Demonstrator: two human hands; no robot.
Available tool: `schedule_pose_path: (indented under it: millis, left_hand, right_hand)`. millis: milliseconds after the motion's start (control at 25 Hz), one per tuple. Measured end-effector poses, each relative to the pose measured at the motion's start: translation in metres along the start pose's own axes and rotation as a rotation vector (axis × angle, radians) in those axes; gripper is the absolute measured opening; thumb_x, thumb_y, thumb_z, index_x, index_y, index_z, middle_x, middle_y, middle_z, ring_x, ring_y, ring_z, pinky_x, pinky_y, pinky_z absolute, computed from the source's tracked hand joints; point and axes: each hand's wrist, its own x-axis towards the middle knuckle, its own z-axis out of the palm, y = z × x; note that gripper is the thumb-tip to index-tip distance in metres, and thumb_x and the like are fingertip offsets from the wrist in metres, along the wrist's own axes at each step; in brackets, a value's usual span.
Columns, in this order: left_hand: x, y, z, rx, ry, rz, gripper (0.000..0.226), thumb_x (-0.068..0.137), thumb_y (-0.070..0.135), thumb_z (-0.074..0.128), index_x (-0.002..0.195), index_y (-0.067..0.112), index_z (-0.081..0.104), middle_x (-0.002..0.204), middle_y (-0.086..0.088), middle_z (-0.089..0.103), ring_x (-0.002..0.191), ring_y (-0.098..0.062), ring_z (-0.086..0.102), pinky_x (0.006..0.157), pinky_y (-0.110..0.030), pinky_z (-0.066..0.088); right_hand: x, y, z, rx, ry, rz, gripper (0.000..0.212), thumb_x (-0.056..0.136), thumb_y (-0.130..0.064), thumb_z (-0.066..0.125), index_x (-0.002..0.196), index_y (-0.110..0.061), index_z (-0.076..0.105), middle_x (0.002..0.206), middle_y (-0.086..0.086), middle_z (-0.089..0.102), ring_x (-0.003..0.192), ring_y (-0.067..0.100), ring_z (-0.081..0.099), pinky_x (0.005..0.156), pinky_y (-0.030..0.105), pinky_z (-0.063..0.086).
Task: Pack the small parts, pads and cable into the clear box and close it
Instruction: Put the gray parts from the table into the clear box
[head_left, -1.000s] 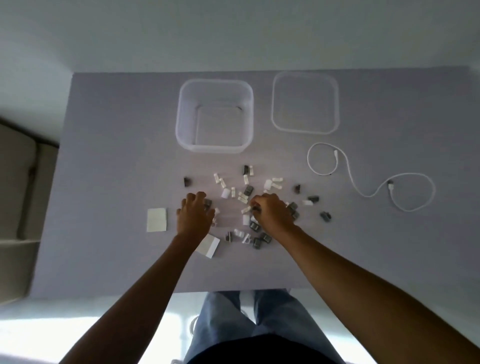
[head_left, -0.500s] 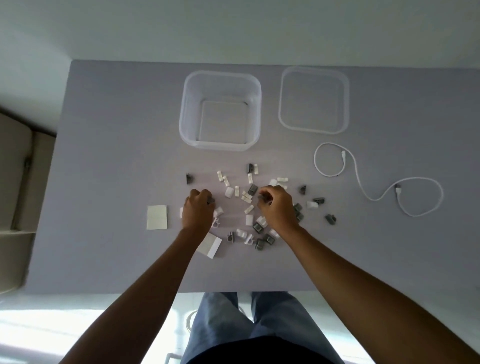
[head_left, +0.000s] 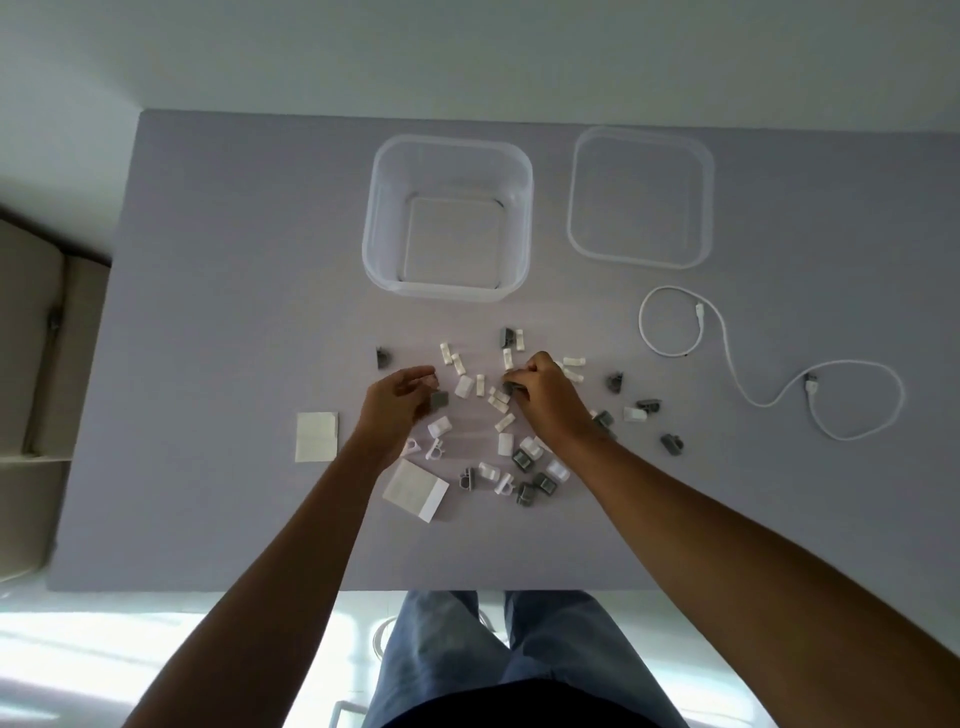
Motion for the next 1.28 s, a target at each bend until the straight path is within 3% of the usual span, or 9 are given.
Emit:
schedule_pose_path:
  millis: [120, 240, 400, 560, 640, 760, 880, 1000, 1280]
  left_hand:
    - [-0.007, 0.011, 0.001, -0.551, -0.204, -0.192, 0.023, 0.094, 0.007, 0.051, 0.112, 0.002, 0.065, 0.103, -0.013, 0.066, 0.081, -0.016, 0.067, 0.077, -0.023, 0.058]
    - [-0.01, 0.017, 0.002, -0.826, -0.329, -0.28, 0.032, 0.083, 0.004, 0.046, 0.105, 0.0, 0.07, 0.102, -0.018, 0.066, 0.078, -0.02, 0.062, 0.069, -0.025, 0.056]
    - [-0.014, 0.029, 0.004, -0.839, -0.355, -0.265, 0.018, 0.073, 0.013, 0.05, 0.086, 0.008, 0.061, 0.087, -0.008, 0.057, 0.061, -0.015, 0.051, 0.047, -0.021, 0.039]
    - [-0.01, 0.042, 0.0, -0.599, -0.178, -0.255, 0.016, 0.08, 0.024, 0.047, 0.066, 0.015, 0.048, 0.072, -0.002, 0.048, 0.048, -0.011, 0.038, 0.04, -0.018, 0.022]
    - [-0.005, 0.046, -0.005, -0.495, -0.102, -0.269, 0.029, 0.085, 0.031, 0.051, 0.061, 0.017, 0.045, 0.062, 0.001, 0.043, 0.045, -0.011, 0.032, 0.041, -0.02, 0.018]
    - [0.01, 0.047, -0.014, -0.11, 0.078, -0.235, 0.043, 0.094, 0.041, 0.052, 0.059, 0.017, 0.046, 0.051, 0.001, 0.04, 0.042, -0.013, 0.03, 0.041, -0.021, 0.021]
    - [0.027, 0.04, -0.028, 0.502, 0.326, -0.006, 0.041, 0.094, 0.043, 0.051, 0.073, 0.009, 0.06, 0.066, -0.005, 0.055, 0.063, -0.025, 0.051, 0.06, -0.032, 0.043]
    - [0.033, 0.036, -0.036, 0.785, 0.409, 0.031, 0.043, 0.093, 0.047, 0.054, 0.104, 0.006, 0.057, 0.097, -0.01, 0.061, 0.092, -0.032, 0.057, 0.083, -0.039, 0.046]
    - [0.05, 0.032, -0.033, 1.104, 0.351, 0.012, 0.056, 0.088, 0.059, 0.054, 0.108, 0.006, 0.052, 0.106, -0.018, 0.064, 0.099, -0.04, 0.061, 0.081, -0.043, 0.049]
  right_hand:
    - [0.001, 0.0, 0.0, 0.025, 0.013, 0.032, 0.017, 0.087, -0.002, 0.063, 0.101, -0.006, 0.073, 0.106, 0.013, 0.059, 0.093, 0.024, 0.06, 0.083, 0.029, 0.05]
    - [0.0, -0.01, -0.006, 0.284, 0.096, 0.173, 0.014, 0.086, -0.004, 0.066, 0.097, -0.008, 0.073, 0.098, 0.005, 0.067, 0.085, 0.013, 0.063, 0.077, 0.013, 0.047]
    - [-0.001, -0.03, -0.017, 1.106, 0.103, 0.554, 0.015, 0.087, -0.001, 0.064, 0.095, -0.012, 0.071, 0.084, 0.005, 0.071, 0.071, 0.015, 0.065, 0.061, 0.024, 0.051]
    - [0.007, -0.041, -0.03, 1.671, 0.001, 0.645, 0.024, 0.081, -0.005, 0.041, 0.088, -0.006, 0.064, 0.075, 0.01, 0.06, 0.063, 0.022, 0.054, 0.055, 0.028, 0.04]
    - [0.017, -0.044, -0.031, 1.566, 0.01, 0.647, 0.022, 0.084, -0.017, 0.043, 0.077, -0.007, 0.061, 0.066, 0.007, 0.054, 0.056, 0.019, 0.047, 0.052, 0.027, 0.033]
    - [0.036, -0.04, -0.022, 0.832, 0.147, 0.543, 0.036, 0.091, -0.028, 0.06, 0.059, -0.012, 0.058, 0.05, -0.002, 0.05, 0.042, 0.011, 0.041, 0.05, 0.026, 0.032]
    - [0.051, -0.036, -0.015, 0.218, 0.231, 0.328, 0.024, 0.088, -0.031, 0.069, 0.074, -0.013, 0.063, 0.069, 0.0, 0.067, 0.06, 0.011, 0.057, 0.062, 0.027, 0.044]
    - [0.059, -0.035, -0.011, 0.056, 0.191, 0.357, 0.029, 0.086, -0.031, 0.073, 0.102, -0.008, 0.062, 0.095, 0.011, 0.071, 0.084, 0.027, 0.066, 0.074, 0.033, 0.053]
    - [0.06, -0.025, 0.003, 0.002, 0.205, 0.338, 0.025, 0.087, -0.026, 0.072, 0.101, -0.007, 0.063, 0.096, 0.013, 0.071, 0.088, 0.03, 0.068, 0.075, 0.037, 0.056]
